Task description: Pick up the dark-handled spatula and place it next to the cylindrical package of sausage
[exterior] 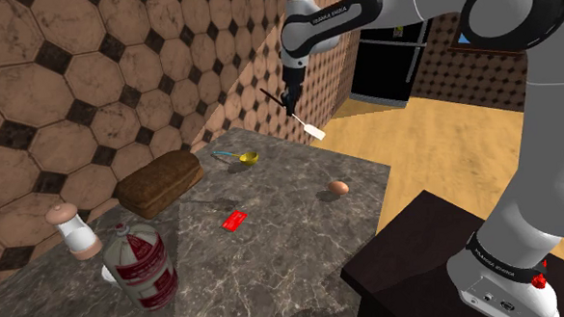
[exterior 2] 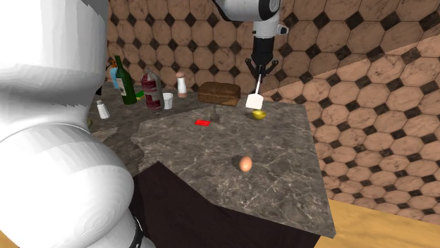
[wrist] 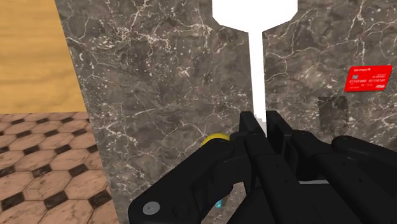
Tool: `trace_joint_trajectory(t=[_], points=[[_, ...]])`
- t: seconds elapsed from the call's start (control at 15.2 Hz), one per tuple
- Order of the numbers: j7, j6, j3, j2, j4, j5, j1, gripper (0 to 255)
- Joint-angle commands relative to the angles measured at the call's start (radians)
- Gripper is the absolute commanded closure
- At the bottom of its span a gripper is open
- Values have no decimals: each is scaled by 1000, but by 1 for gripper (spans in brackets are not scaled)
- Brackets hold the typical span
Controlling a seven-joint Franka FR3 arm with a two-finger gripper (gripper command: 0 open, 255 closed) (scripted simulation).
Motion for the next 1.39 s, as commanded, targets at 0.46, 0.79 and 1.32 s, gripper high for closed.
trace_joint_trajectory(t=[0.46, 0.79, 1.32], points=[[0, -113, -1, -20, 92, -1, -2, 255], [1, -179, -1, -23, 155, -1, -2, 255], [148, -141, 46, -113, 30, -24, 94, 255]])
